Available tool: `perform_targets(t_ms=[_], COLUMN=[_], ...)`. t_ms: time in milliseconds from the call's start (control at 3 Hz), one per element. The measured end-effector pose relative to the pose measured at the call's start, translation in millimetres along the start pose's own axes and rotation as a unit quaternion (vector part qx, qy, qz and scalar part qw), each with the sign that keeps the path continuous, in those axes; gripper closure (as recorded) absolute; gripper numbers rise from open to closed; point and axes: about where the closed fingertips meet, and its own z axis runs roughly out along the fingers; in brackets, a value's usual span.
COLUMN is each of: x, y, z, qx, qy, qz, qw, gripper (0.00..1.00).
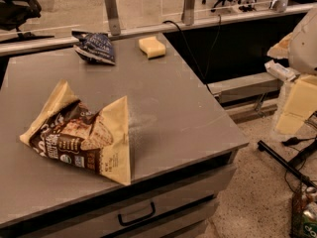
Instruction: Pick sponge
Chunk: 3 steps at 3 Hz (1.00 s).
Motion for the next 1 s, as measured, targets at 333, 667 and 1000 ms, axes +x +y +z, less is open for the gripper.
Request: perform_targets(t_ms=[333,667,1000], x=[0.0,-8.5,-31.0], y=[0.0,-32.0,-101.3], z=[0.0,-0.8,4.7], qx=[0.000,0.034,0.075], qy=[0.000,-0.048,-0.120], qz=[0.000,-0.009,-0.014], qw=[1.0000,0.9982,0.9898], gripper=[0.00,0.00,0.00])
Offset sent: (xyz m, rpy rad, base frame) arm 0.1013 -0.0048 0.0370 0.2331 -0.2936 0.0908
